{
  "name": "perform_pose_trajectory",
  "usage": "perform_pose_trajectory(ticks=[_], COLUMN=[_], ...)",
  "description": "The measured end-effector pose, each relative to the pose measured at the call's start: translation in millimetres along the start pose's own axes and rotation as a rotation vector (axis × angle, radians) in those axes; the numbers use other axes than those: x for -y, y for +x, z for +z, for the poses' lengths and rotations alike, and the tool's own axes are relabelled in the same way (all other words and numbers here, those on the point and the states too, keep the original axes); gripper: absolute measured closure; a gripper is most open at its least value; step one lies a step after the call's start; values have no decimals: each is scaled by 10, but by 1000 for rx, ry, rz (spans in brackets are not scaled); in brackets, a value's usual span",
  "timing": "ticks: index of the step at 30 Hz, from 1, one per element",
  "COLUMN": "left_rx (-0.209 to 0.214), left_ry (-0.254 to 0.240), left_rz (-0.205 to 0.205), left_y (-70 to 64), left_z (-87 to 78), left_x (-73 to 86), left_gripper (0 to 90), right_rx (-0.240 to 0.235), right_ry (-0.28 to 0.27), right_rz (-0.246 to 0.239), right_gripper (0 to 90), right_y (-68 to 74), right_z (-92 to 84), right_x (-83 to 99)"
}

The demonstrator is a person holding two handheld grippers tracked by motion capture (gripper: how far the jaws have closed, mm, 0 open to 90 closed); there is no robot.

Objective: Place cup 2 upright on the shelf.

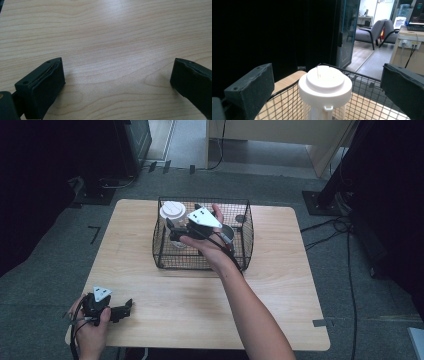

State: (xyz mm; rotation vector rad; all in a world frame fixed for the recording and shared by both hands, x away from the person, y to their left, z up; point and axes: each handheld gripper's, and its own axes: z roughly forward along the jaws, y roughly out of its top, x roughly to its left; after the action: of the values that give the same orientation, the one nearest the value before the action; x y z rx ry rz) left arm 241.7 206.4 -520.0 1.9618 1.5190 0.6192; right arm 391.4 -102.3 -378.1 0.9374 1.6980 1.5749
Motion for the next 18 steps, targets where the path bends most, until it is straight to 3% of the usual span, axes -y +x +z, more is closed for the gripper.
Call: perform_pose_trajectory(ticks=[5, 18], left_rx=[0, 1], left_ry=[-2, -2], left_rz=[-2, -2], left_y=[-1, 0], left_z=[1, 1], left_x=[0, 1], left_gripper=[1, 1], right_rx=[-15, 12], right_ry=[-8, -7], right_rz=[9, 5], right_gripper=[0, 0], right_y=[-37, -176], right_z=[-240, -761], right_x=[11, 102])
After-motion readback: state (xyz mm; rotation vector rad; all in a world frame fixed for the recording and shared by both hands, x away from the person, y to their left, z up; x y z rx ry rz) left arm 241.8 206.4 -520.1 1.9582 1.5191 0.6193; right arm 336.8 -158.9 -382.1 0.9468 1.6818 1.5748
